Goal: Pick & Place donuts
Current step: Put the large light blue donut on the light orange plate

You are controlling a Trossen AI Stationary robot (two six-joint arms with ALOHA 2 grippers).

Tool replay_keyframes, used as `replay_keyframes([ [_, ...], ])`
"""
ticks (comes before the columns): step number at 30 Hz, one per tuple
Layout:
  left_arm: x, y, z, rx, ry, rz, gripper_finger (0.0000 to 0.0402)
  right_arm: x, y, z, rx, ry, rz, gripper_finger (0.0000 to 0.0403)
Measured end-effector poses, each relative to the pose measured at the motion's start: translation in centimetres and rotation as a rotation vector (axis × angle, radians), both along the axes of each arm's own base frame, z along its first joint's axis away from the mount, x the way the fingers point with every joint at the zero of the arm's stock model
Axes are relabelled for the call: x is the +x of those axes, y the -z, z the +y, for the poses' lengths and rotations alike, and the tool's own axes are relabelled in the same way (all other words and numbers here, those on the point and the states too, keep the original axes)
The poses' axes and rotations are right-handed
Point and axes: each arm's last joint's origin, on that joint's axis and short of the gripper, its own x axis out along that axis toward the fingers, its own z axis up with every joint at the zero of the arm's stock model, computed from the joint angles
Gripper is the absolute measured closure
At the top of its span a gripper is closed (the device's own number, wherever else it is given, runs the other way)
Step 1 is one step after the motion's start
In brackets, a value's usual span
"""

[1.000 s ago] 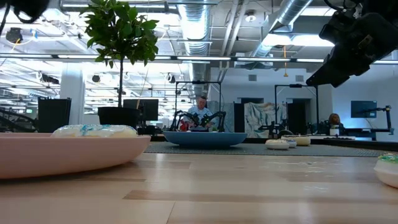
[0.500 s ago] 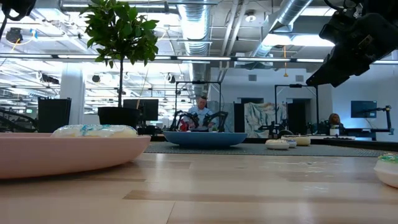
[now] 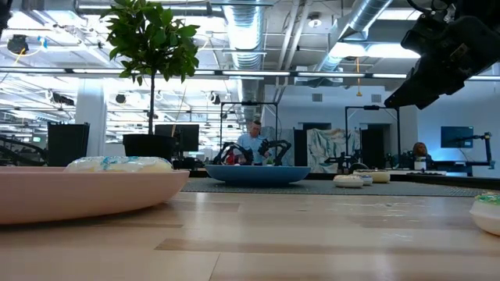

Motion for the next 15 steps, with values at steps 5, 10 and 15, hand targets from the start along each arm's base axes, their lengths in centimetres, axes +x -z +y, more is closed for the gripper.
replay_keyframes([
  [5, 0.3, 2.1, -2.2, -0.029, 0.052, -0.006, 0.0152, 0.0, 0.0, 0.0, 0.001, 0.001, 0.000, 0.0403],
  [10, -0.2, 2.7, -2.9, -0.012, 0.044, -0.010, 0.0152, 0.0, 0.0, 0.0, 0.001, 0.001, 0.000, 0.0403],
  [15, -0.5, 2.7, -3.2, 0.017, 0.065, -0.049, 0.0152, 0.0, 0.0, 0.0, 0.002, 0.001, 0.000, 0.0403],
])
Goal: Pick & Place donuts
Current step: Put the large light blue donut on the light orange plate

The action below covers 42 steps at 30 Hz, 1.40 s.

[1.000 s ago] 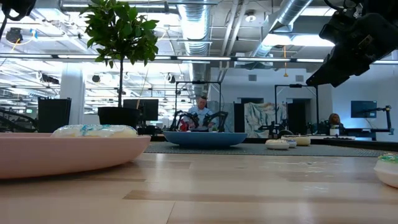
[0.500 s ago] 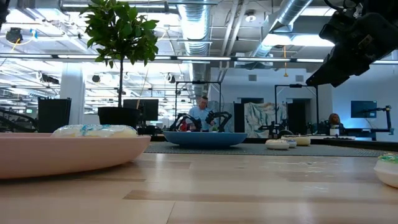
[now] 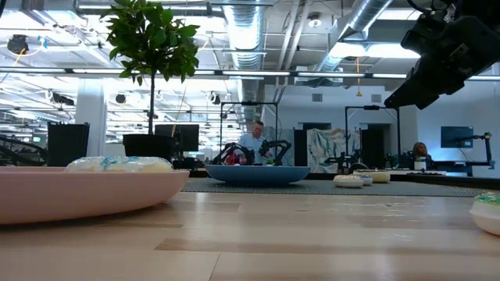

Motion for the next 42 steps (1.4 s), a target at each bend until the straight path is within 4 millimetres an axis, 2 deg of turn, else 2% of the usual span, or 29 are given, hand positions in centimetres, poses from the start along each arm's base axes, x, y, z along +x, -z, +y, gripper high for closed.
replay_keyframes([
  [4, -0.1, 0.1, 0.0, 0.014, 0.023, -0.017, 0.0152, 0.0, 0.0, 0.0, 0.000, 0.000, 0.000, 0.0403],
  [11, -0.6, 1.4, 0.4, 0.008, 0.020, 0.009, 0.0152, 0.1, -0.2, 0.0, 0.006, 0.000, -0.028, 0.0403],
  [19, -0.7, 1.5, 0.5, 0.025, 0.040, -0.002, 0.0152, 0.2, -0.3, 0.0, 0.006, 0.000, -0.031, 0.0403],
  [34, -0.4, 3.4, -0.2, 0.034, 0.041, 0.039, 0.0153, 0.2, -0.3, 0.0, 0.000, -0.003, -0.036, 0.0403],
  [37, -0.4, 3.4, -0.2, 0.032, 0.037, 0.042, 0.0162, 0.2, -0.3, 0.0, 0.000, -0.003, -0.036, 0.0403],
  [42, -0.4, 3.4, -0.2, 0.020, 0.026, 0.048, 0.0203, 0.2, -0.3, 0.0, 0.000, -0.004, -0.036, 0.0403],
])
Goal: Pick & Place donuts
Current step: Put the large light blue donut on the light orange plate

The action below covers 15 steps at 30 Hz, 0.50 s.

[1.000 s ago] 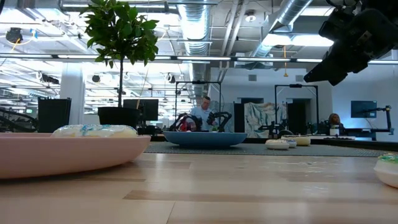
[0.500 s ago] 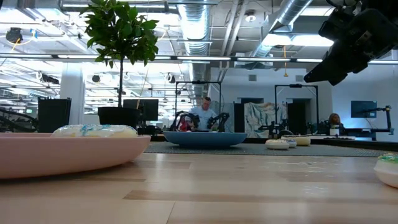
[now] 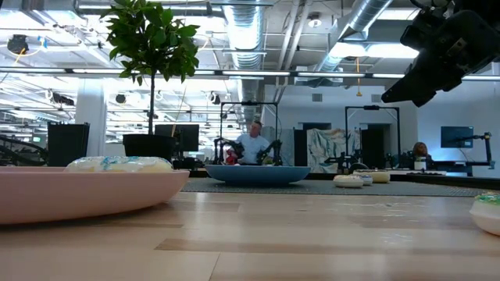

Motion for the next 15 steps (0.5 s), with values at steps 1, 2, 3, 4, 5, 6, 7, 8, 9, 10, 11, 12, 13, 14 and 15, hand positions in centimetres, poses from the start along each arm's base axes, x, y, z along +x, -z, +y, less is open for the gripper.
replay_keyframes([
  [1, 0.0, 0.0, 0.0, -0.004, -0.001, 0.006, 0.0212, 0.0, 0.0, 0.0, 0.000, 0.000, 0.000, 0.0403],
  [2, 0.0, 0.0, 0.0, -0.009, -0.005, 0.014, 0.0220, 0.0, 0.0, 0.0, 0.000, 0.000, 0.000, 0.0403],
  [3, -0.1, 0.0, 0.0, -0.014, -0.010, 0.026, 0.0228, 0.0, 0.0, 0.0, 0.000, 0.000, 0.000, 0.0403],
  [4, -0.2, 0.0, 0.0, -0.018, -0.017, 0.041, 0.0234, 0.0, 0.0, 0.0, 0.000, 0.000, 0.000, 0.0403],
  [5, -0.2, -0.1, 0.0, -0.022, -0.025, 0.056, 0.0240, 0.0, 0.0, 0.0, 0.000, 0.000, 0.000, 0.0403],
  [6, -0.3, -0.1, 0.0, -0.025, -0.035, 0.071, 0.0245, 0.0, 0.0, 0.0, 0.000, 0.000, 0.000, 0.0403],
  [7, -0.3, -0.1, 0.1, -0.028, -0.047, 0.082, 0.0250, 0.0, 0.0, 0.0, 0.000, 0.000, 0.000, 0.0403],
  [8, -0.4, -0.2, 0.1, -0.029, -0.063, 0.084, 0.0254, 0.0, 0.0, 0.0, 0.000, 0.000, 0.000, 0.0403],
  [9, -0.4, -0.4, 0.1, -0.033, -0.080, 0.088, 0.0257, 0.0, 0.0, 0.0, 0.000, 0.000, 0.000, 0.0403],
  [10, -0.4, -0.6, 0.2, -0.038, -0.097, 0.089, 0.0260, 0.0, 0.0, 0.0, 0.000, -0.001, 0.000, 0.0403],
  [11, -0.4, -0.9, 0.3, -0.045, -0.111, 0.085, 0.0262, 0.0, 0.0, 0.0, 0.000, -0.001, 0.000, 0.0403],
  [12, -0.3, -1.2, 0.5, -0.054, -0.124, 0.080, 0.0264, 0.0, 0.0, 0.0, 0.001, -0.002, 0.000, 0.0403],
  [13, -0.2, -1.6, 0.6, -0.065, -0.139, 0.071, 0.0266, 0.0, 0.0, 0.0, 0.001, -0.002, 0.000, 0.0403],
  [14, -0.1, -2.1, 0.9, -0.075, -0.156, 0.057, 0.0267, 0.0, 0.0, 0.0, 0.001, -0.002, 0.000, 0.0403],
  [15, 0.0, -2.6, 1.2, -0.084, -0.176, 0.040, 0.0268, 0.0, 0.0, 0.0, 0.001, -0.002, 0.000, 0.0403],
])
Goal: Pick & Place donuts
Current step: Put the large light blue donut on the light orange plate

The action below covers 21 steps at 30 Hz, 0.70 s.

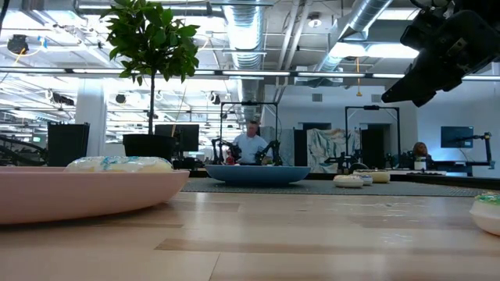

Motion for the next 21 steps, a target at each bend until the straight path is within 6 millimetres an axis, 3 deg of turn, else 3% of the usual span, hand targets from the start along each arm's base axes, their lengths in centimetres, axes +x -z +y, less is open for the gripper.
replay_keyframes([
  [10, 2.1, -4.1, 4.7, -0.030, -0.258, -0.132, 0.0269, 0.0, 0.0, 0.2, 0.036, -0.065, 0.007, 0.0403],
  [15, 4.7, -3.8, 6.7, -0.010, -0.312, -0.188, 0.0269, 0.0, 0.0, 0.3, 0.050, -0.095, 0.010, 0.0403],
  [21, 7.1, -2.0, 7.9, 0.011, -0.281, -0.185, 0.0269, 0.0, 0.0, 0.3, 0.051, -0.097, 0.011, 0.0403],
])
